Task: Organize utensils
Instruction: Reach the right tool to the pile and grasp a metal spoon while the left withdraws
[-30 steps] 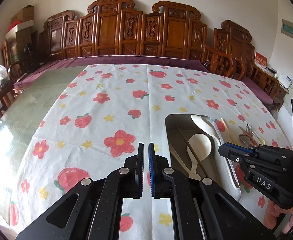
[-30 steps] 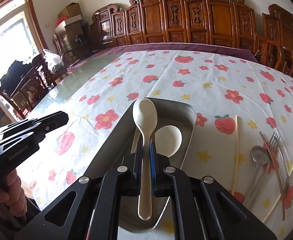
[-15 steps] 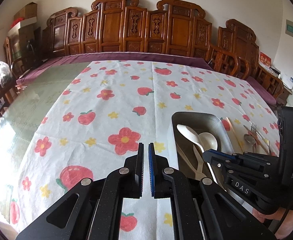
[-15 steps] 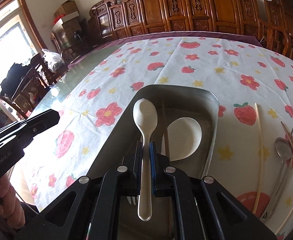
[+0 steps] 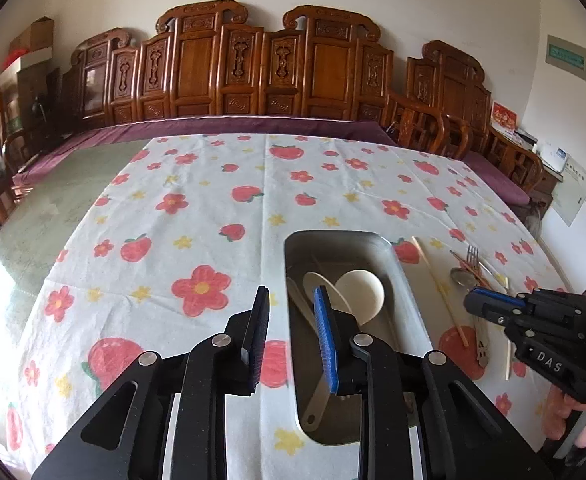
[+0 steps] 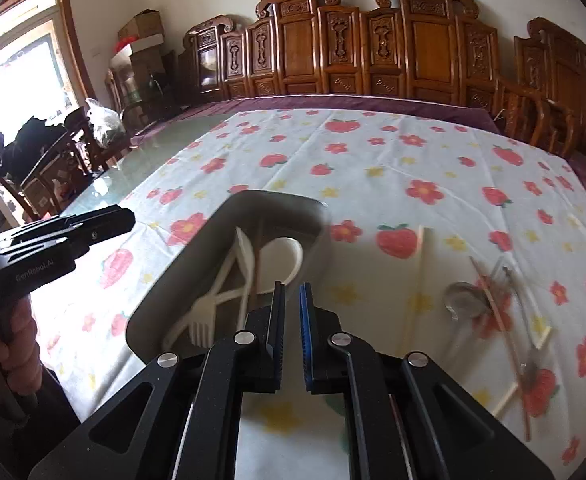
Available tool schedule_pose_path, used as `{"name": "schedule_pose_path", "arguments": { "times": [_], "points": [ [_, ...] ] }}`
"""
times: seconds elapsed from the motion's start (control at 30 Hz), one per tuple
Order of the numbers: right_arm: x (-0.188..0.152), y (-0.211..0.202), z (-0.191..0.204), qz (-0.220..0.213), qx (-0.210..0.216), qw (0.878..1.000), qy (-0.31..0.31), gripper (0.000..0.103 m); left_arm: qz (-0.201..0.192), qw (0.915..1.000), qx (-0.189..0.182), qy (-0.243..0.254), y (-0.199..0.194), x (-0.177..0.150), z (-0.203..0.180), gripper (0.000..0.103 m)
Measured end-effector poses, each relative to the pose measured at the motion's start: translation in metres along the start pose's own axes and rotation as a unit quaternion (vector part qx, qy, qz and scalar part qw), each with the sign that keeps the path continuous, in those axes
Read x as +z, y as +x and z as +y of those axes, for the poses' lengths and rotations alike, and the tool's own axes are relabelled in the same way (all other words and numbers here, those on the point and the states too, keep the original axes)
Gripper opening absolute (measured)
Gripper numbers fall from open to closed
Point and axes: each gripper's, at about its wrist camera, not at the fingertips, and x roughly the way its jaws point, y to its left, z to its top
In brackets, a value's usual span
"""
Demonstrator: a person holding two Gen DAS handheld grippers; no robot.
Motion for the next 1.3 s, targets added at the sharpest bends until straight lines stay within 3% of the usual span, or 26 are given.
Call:
{"name": "schedule_pose_path", "arguments": {
  "times": [0.1,0.37,0.47,0.9,1.17,1.3],
  "points": [
    [-0.014,-0.017,-0.039,0.003,-0.043,0.999,0.003,0.009,-0.003,0.9998,-0.014,0.010,0.000,-0.001,-0.015,0.037],
    [-0.046,-0.024,-0.126,0.027,-0.127,0.991,0.030,0.009,-0.005,0.9985,-0.041,0.036,-0.001,-0.009,-0.050,0.037],
    [-0.052,-0.015,-0.145,0.033,-0.142,0.989,0.036,0.018,-0.003,0.9981,-0.046,0.041,0.001,-0.013,-0.061,0.037],
    [-0.038,0.035,-0.158,0.046,-0.136,0.989,0.024,0.019,0.006,0.9951,-0.059,0.079,0.006,-0.030,-0.103,0.037],
    [-0.032,0.058,-0.174,0.081,-0.114,0.989,0.044,0.019,0.012,0.9939,-0.063,0.090,0.008,-0.036,-0.112,0.037],
    [-0.032,0.058,-0.173,0.087,-0.106,0.990,0.040,0.008,0.017,0.9932,-0.070,0.091,0.010,-0.038,-0.119,0.037]
  ]
}}
